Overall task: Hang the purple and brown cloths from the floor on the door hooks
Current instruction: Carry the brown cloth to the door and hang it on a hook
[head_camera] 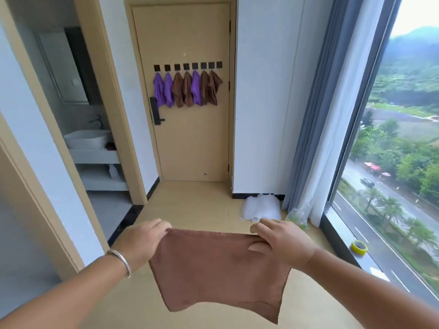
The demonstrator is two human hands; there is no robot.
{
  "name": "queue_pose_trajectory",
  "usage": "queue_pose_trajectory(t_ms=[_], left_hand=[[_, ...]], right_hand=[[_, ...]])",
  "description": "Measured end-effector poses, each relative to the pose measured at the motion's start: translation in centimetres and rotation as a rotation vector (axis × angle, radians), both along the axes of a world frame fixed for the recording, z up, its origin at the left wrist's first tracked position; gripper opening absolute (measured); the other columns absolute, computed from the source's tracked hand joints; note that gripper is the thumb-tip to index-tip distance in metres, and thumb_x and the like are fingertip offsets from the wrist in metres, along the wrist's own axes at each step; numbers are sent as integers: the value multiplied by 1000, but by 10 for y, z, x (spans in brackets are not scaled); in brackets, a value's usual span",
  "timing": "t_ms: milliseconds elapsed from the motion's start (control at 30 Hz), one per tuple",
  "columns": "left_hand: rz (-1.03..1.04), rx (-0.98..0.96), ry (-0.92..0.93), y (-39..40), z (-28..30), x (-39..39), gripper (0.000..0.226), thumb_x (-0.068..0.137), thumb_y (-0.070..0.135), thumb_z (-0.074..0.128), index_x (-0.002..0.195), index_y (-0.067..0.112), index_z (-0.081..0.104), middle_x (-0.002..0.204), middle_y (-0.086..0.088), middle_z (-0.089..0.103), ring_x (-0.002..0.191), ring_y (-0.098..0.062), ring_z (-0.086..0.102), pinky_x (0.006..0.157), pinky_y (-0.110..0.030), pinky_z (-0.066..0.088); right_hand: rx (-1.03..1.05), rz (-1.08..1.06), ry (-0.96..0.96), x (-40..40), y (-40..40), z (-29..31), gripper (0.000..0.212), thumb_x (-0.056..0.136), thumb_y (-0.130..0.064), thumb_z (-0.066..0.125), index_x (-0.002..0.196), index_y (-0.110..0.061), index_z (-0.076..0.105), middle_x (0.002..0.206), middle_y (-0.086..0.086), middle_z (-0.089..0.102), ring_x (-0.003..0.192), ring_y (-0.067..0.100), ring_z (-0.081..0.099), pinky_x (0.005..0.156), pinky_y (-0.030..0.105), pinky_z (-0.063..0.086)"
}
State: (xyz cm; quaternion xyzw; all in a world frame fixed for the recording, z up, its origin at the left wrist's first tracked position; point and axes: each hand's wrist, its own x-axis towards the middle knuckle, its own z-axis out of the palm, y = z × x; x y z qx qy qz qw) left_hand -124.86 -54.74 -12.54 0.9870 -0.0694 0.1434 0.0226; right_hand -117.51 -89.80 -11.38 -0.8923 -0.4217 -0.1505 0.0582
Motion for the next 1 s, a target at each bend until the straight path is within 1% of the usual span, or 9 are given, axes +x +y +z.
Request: queue_pose_trajectory(t_ms=[167, 433, 500, 567, 633, 700, 800, 900, 1000], left_hand=[[88, 130, -130, -4, 121, 18, 23, 102, 32, 28, 100, 29, 51, 89, 12, 53, 76, -12, 54, 61, -28, 37], [25, 180, -370, -14, 241, 8, 14, 99, 19, 34, 100, 33, 37, 88, 12, 54, 63, -15, 55, 57, -27, 40], [-37, 262, -451, -15, 259, 0, 28, 92, 8, 47, 98, 33, 33, 82, 11, 52, 51, -17, 51, 49, -27, 40], [-170, 329, -516, -13, 273, -9, 46, 71, -7, 63, 92, 29, 46, 80, 9, 54, 40, -17, 44, 38, -23, 37], [-225, 424, -508, -7, 281, -14, 48, 59, -12, 69, 84, 27, 56, 87, 11, 58, 37, -16, 41, 37, -19, 35], [-204, 437, -463, 1, 283, -13, 43, 65, -8, 68, 84, 30, 58, 98, 14, 58, 42, -15, 46, 42, -22, 39], [-142, 345, -387, 15, 282, -2, 40, 86, -1, 48, 101, 35, 56, 117, 22, 49, 67, -16, 57, 65, -26, 45], [-93, 209, -360, 18, 287, 4, 39, 89, 2, 42, 103, 34, 59, 112, 21, 52, 79, -14, 59, 74, -28, 45], [-73, 111, -451, 20, 293, 5, 25, 89, 13, 46, 93, 29, 64, 98, 16, 58, 77, -15, 59, 70, -31, 47]], right_hand=[[-51, -47, -102, 12, 6, 122, 39, 98, -53, 34, 103, -20, 56, 96, -4, 57, 87, 20, 56, 71, 31, 43], [116, -57, -191, -1, -1, 235, 21, 97, -48, 40, 107, -32, 49, 97, -12, 62, 83, 16, 56, 67, 26, 38], [126, -44, -236, -7, -2, 253, 13, 98, -44, 40, 107, -35, 43, 96, -12, 61, 77, 15, 51, 65, 27, 38], [65, -15, -301, -13, -3, 269, 3, 100, -34, 38, 101, -33, 42, 93, -10, 58, 72, 16, 50, 63, 29, 41], [-22, 39, -405, -18, -2, 281, 13, 100, -21, 41, 100, -30, 50, 91, -7, 56, 69, 18, 51, 59, 29, 41], [-59, 68, -466, -20, 0, 290, 19, 98, -15, 46, 101, -28, 60, 93, -6, 59, 69, 19, 56, 58, 27, 41], [-33, 79, -478, -22, 7, 297, 21, 101, -24, 44, 103, -29, 64, 96, -9, 62, 76, 16, 59, 62, 24, 39], [-10, 35, -467, -19, 19, 298, 25, 101, -30, 38, 110, -34, 61, 103, -12, 60, 85, 13, 58, 65, 23, 32], [32, -13, -475, -16, 33, 294, 33, 100, -17, 39, 119, -35, 58, 109, -14, 60, 94, 12, 57, 68, 24, 36]])
